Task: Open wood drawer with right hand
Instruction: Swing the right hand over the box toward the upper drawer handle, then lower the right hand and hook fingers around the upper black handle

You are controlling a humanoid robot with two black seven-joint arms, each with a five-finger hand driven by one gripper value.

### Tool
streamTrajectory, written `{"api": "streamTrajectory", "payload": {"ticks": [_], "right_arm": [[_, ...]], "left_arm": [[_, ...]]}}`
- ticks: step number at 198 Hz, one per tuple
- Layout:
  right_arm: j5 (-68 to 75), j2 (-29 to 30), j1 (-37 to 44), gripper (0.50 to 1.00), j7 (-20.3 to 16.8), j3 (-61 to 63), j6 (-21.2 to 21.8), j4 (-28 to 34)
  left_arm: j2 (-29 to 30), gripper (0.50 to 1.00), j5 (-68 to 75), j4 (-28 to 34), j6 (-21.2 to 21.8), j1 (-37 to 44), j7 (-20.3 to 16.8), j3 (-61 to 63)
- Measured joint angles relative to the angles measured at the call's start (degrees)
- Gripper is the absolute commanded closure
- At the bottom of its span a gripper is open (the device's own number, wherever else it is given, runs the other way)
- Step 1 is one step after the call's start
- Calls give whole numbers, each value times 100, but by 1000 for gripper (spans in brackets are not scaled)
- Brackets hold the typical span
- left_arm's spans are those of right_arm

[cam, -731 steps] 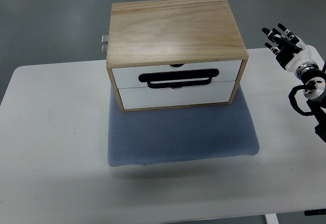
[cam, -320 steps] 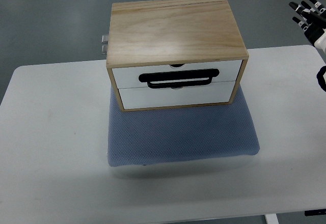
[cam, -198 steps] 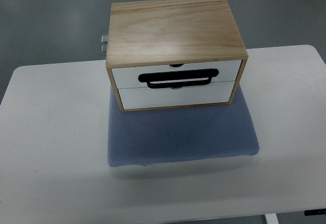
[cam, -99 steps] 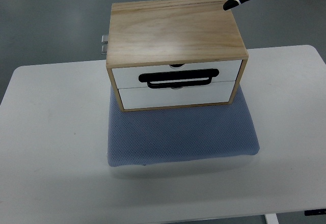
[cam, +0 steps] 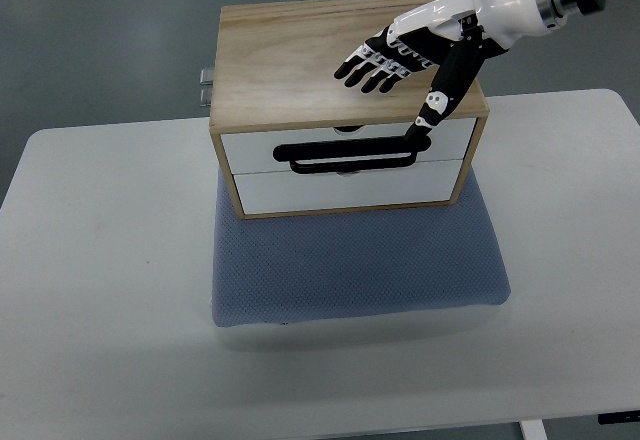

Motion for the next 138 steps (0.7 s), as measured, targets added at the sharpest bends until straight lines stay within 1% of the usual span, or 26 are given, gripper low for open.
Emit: {"api": "streamTrajectory", "payload": {"ticks": [59, 91, 138], "right_arm": [[28, 314, 291, 558, -148, -415, -11, 223], [43, 453, 334, 558, -330, -525, -418, 437], [253, 730, 554, 560, -413, -824, -928, 520]], "left_arm": [[0, 500, 1, 0, 0, 0, 0, 0], [0, 500, 1, 0, 0, 0, 0, 0], [0, 500, 1, 0, 0, 0, 0, 0]]}}
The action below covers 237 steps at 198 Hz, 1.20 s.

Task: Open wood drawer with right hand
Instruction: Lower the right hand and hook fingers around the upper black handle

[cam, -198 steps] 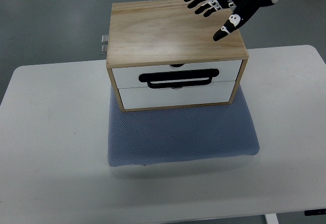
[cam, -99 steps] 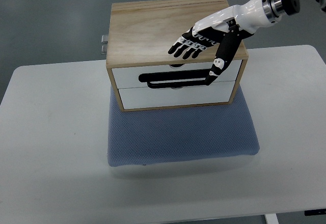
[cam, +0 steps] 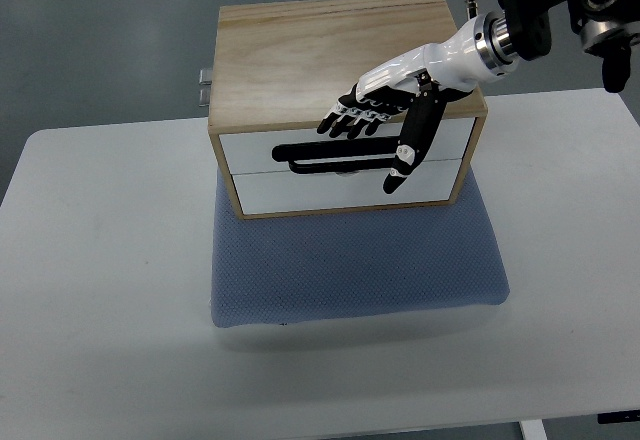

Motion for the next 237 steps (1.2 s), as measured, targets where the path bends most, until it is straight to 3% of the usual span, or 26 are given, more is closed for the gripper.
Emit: {"api": "streamTrajectory", "payload": {"ticks": [67, 237], "right_arm": [[658, 388, 368, 560, -56, -747, -372, 3], [670, 920, 390, 558, -295, -917, -786, -2]], "left_arm": [[0, 500, 0, 0, 0, 0, 0, 0], [0, 500, -1, 0, 0, 0, 0, 0]]}}
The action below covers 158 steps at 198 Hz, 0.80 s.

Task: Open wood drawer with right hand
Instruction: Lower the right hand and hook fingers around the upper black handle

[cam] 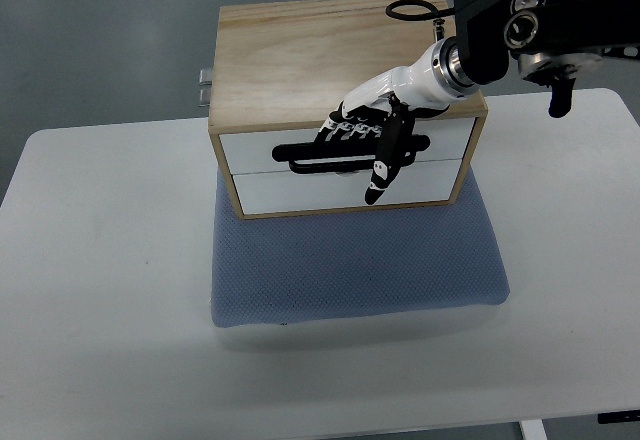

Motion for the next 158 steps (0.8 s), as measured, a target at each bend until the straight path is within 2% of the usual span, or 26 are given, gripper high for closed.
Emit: {"api": "streamTrajectory", "payload": {"ticks": [158], "right_arm": [[0, 217, -147, 558, -83, -55, -227, -39]], "left_arm": [[0, 500, 0, 0, 0, 0, 0, 0]]}}
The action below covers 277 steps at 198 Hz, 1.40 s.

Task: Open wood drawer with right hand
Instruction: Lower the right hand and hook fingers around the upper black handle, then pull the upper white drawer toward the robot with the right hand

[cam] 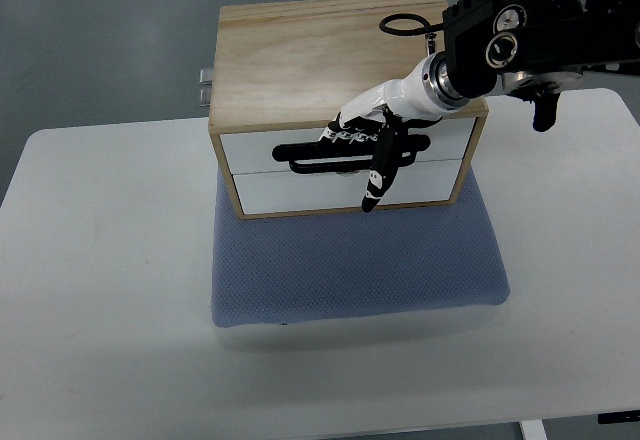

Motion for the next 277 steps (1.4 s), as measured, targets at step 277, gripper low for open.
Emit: {"api": "streamTrajectory", "payload": {"ticks": [277], "right_arm": [[0, -123, 104, 556, 6, -132, 1366, 97]], "left_arm": [[0, 500, 0, 0, 0, 0, 0, 0]]}}
